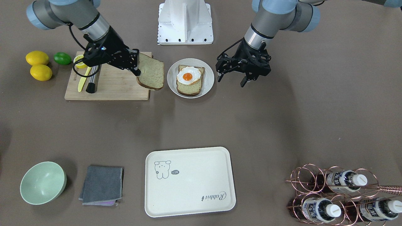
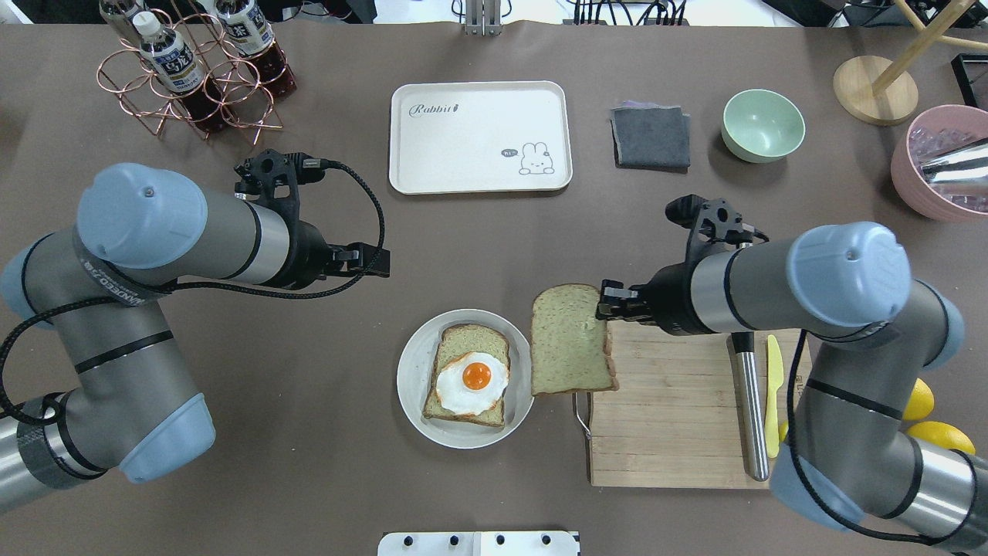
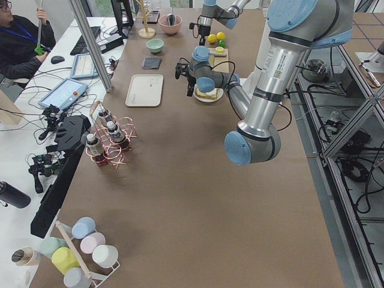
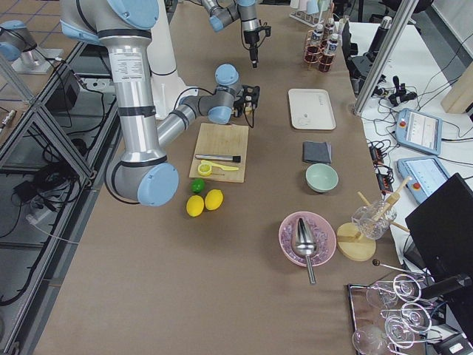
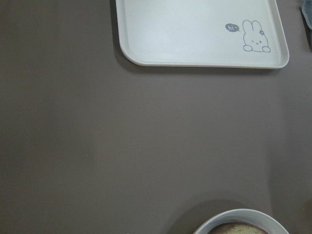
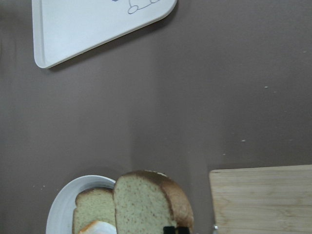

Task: Make sandwich and place on tray
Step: 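Lower the bread slice onto the egg toast and open the right gripper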

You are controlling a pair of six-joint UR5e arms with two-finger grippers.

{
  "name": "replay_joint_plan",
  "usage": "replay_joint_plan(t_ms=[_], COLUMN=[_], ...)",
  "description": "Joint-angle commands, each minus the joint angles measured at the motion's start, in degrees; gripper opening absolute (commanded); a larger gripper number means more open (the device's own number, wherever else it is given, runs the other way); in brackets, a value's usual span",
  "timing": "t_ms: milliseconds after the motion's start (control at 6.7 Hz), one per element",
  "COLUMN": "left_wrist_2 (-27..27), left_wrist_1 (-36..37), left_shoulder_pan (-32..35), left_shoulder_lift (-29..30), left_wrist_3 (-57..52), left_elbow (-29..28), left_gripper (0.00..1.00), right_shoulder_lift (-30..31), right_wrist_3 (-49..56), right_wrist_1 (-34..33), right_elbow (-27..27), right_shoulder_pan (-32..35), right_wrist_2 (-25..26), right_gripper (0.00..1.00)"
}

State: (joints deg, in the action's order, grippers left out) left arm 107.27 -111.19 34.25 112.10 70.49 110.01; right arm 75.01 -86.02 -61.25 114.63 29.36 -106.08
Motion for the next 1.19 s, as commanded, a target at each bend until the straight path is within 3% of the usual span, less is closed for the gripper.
replay_joint_plan(t_ms=[0,299,1045], left_wrist_2=[0.22,0.22,0.22], left_wrist_1=[-0.51,-3.31,-3.5], left_shoulder_pan=[0.81,0.73,0.64], left_shoulder_lift=[-2.32,-4.52,-4.44], left_wrist_3=[0.0,0.44,0.53], left_elbow=[0.64,0.55,0.47], left_gripper=[0.97,0.97,0.97], right_shoulder_lift=[-7.58,-11.45,-14.19], right_wrist_3=[-1.95,-4.68,-4.42], right_wrist_1=[-4.31,-4.14,-3.52], right_elbow=[-2.2,-5.89,-10.56], right_shoulder_pan=[-5.86,-10.88,-11.6], right_wrist_2=[6.91,13.15,15.28], right_gripper=[0.0,0.0,0.0])
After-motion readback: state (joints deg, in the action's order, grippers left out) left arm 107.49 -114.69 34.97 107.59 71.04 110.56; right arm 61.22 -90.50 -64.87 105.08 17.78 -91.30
